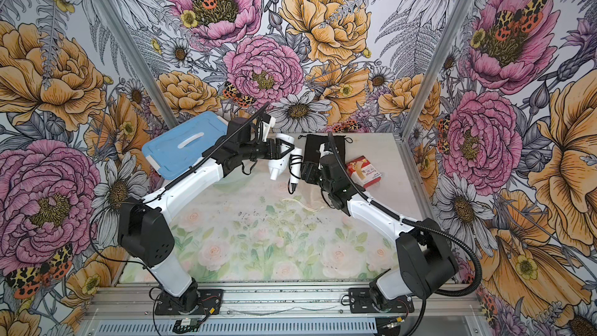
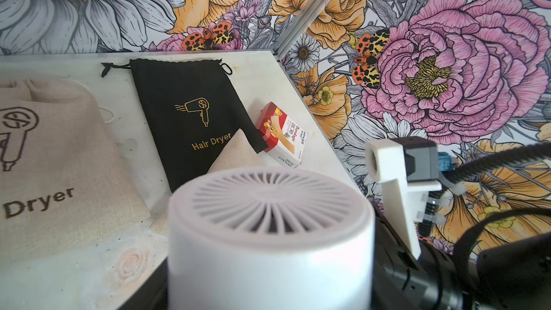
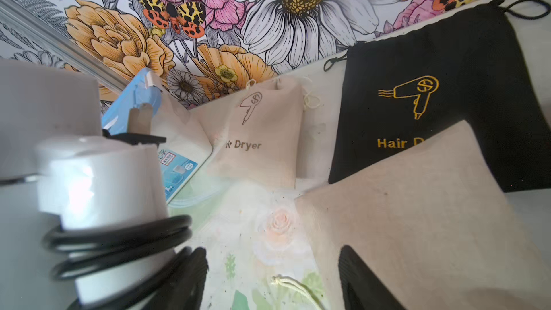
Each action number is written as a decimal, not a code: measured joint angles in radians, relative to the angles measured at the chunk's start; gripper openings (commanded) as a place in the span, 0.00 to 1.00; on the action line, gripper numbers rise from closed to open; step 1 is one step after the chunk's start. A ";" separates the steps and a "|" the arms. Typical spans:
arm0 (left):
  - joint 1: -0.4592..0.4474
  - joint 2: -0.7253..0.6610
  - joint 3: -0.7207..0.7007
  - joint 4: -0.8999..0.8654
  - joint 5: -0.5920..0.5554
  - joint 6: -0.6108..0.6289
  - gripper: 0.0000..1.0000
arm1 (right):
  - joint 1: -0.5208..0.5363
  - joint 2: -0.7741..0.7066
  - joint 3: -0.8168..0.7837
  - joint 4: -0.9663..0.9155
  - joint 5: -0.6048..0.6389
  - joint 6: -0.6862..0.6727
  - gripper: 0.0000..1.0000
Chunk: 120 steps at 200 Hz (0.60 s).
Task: Pack away hair dryers
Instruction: Fold the hair dryer.
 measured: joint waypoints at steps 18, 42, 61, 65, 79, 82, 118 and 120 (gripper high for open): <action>0.008 0.000 0.002 -0.005 -0.002 0.000 0.35 | 0.019 0.000 -0.011 0.027 0.027 0.051 0.69; 0.011 0.000 0.002 -0.010 -0.007 0.004 0.35 | 0.035 0.009 -0.043 0.090 0.048 0.131 0.68; 0.013 0.000 0.002 -0.013 -0.015 0.008 0.35 | 0.043 0.022 -0.062 0.137 0.056 0.193 0.68; 0.014 0.000 0.002 -0.013 -0.017 0.008 0.35 | 0.045 0.026 -0.063 0.142 0.058 0.204 0.68; 0.017 0.000 0.002 -0.013 -0.022 0.012 0.35 | 0.050 0.038 -0.063 0.162 0.064 0.238 0.68; 0.018 0.000 0.002 -0.013 -0.022 0.013 0.35 | 0.051 0.040 -0.063 0.165 0.065 0.243 0.68; 0.025 0.000 0.003 -0.016 -0.022 0.016 0.35 | 0.068 0.048 -0.063 0.179 0.088 0.300 0.68; 0.025 0.000 0.003 -0.016 -0.022 0.016 0.35 | 0.068 0.048 -0.064 0.180 0.089 0.301 0.68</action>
